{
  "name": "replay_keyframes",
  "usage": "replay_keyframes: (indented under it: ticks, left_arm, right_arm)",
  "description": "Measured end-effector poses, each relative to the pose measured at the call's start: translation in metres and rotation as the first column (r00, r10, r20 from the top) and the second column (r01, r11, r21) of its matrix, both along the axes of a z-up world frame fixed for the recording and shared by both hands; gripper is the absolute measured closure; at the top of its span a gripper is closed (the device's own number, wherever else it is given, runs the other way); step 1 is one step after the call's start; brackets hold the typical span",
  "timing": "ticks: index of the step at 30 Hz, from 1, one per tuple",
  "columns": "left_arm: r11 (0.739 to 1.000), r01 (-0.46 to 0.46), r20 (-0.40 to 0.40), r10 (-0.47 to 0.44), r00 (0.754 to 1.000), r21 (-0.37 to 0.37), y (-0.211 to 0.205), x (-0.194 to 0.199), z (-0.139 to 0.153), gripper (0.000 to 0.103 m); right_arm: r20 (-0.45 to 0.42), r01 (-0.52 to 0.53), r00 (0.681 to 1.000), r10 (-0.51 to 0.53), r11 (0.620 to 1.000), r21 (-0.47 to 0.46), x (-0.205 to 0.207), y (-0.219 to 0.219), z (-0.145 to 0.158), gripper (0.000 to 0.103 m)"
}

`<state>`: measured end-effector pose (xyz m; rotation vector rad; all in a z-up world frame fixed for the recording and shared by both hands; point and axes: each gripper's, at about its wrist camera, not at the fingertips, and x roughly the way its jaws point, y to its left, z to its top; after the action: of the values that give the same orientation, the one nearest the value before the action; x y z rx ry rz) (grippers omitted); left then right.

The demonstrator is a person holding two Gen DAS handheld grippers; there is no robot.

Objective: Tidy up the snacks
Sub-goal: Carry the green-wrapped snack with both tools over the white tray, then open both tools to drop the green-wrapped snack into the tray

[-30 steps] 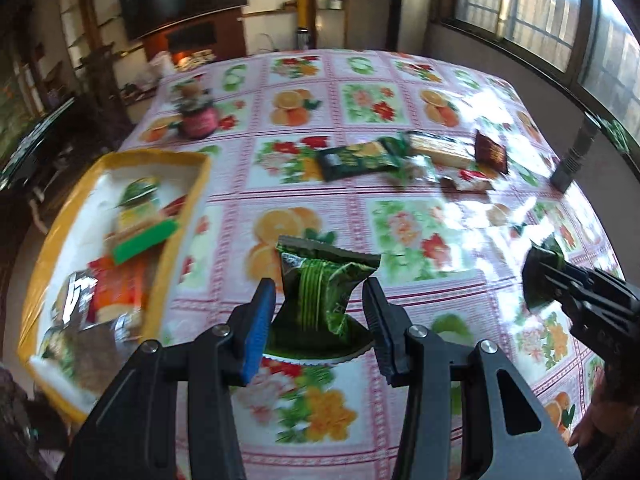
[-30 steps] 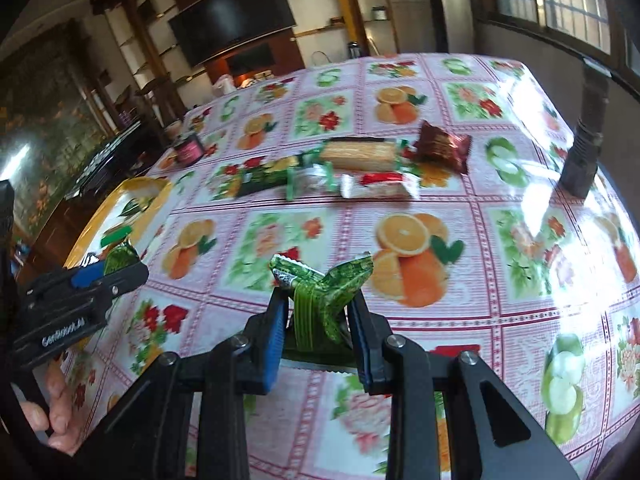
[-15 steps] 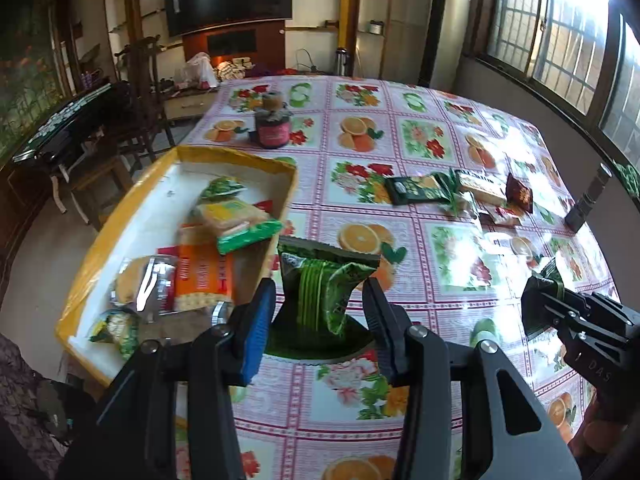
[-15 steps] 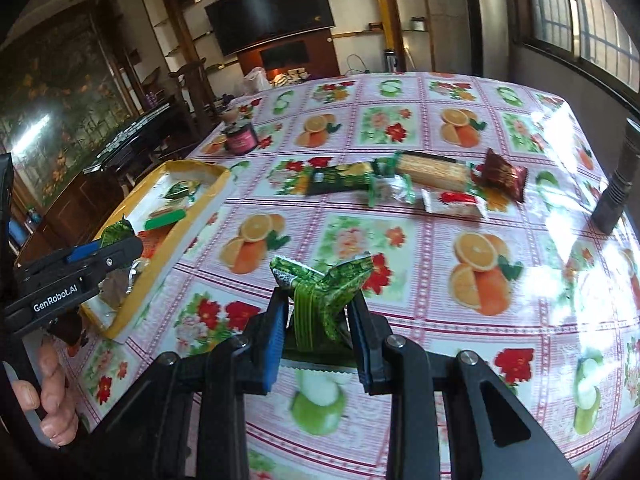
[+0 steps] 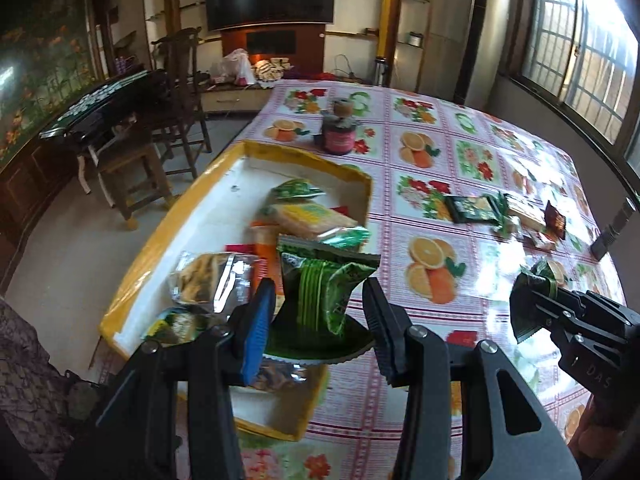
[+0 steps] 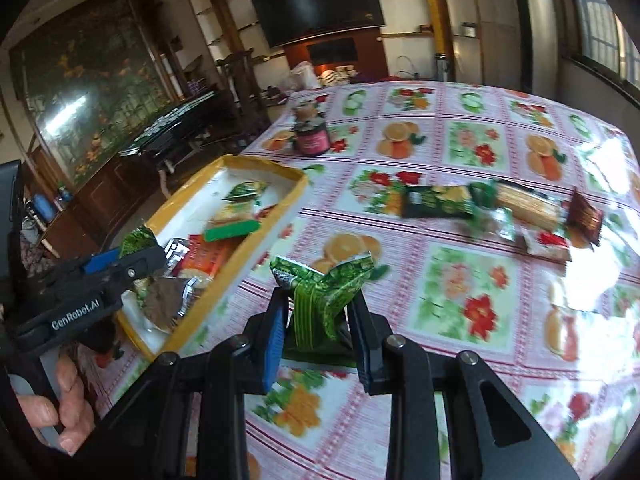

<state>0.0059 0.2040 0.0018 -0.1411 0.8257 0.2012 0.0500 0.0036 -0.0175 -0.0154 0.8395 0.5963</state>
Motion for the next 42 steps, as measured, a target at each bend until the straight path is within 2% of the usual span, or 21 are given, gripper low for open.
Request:
replay_keyframes:
  ticks: [16,26,42]
  left_arm:
    - [0.996,-0.080,-0.007,0.080,0.997,-0.027,0.051,0.003,-0.010,0.056]
    - [0.994,-0.112,-0.031,0.112,0.993,-0.014,0.066,0.018,-0.021,0.056]
    - [0.992,-0.126,-0.059,0.125,0.990,-0.016,0.073,0.027,-0.032,0.056]
  right_arm:
    - [0.000,-0.124,0.992,0.125,0.992,0.032,0.039,0.087,0.002,0.074]
    - [-0.016,-0.164,0.986,0.165,0.986,0.028,0.068,0.134,-0.008,0.074]
    - [-0.040,-0.179,0.983,0.179,0.984,0.004,0.088,0.157,-0.020,0.074]
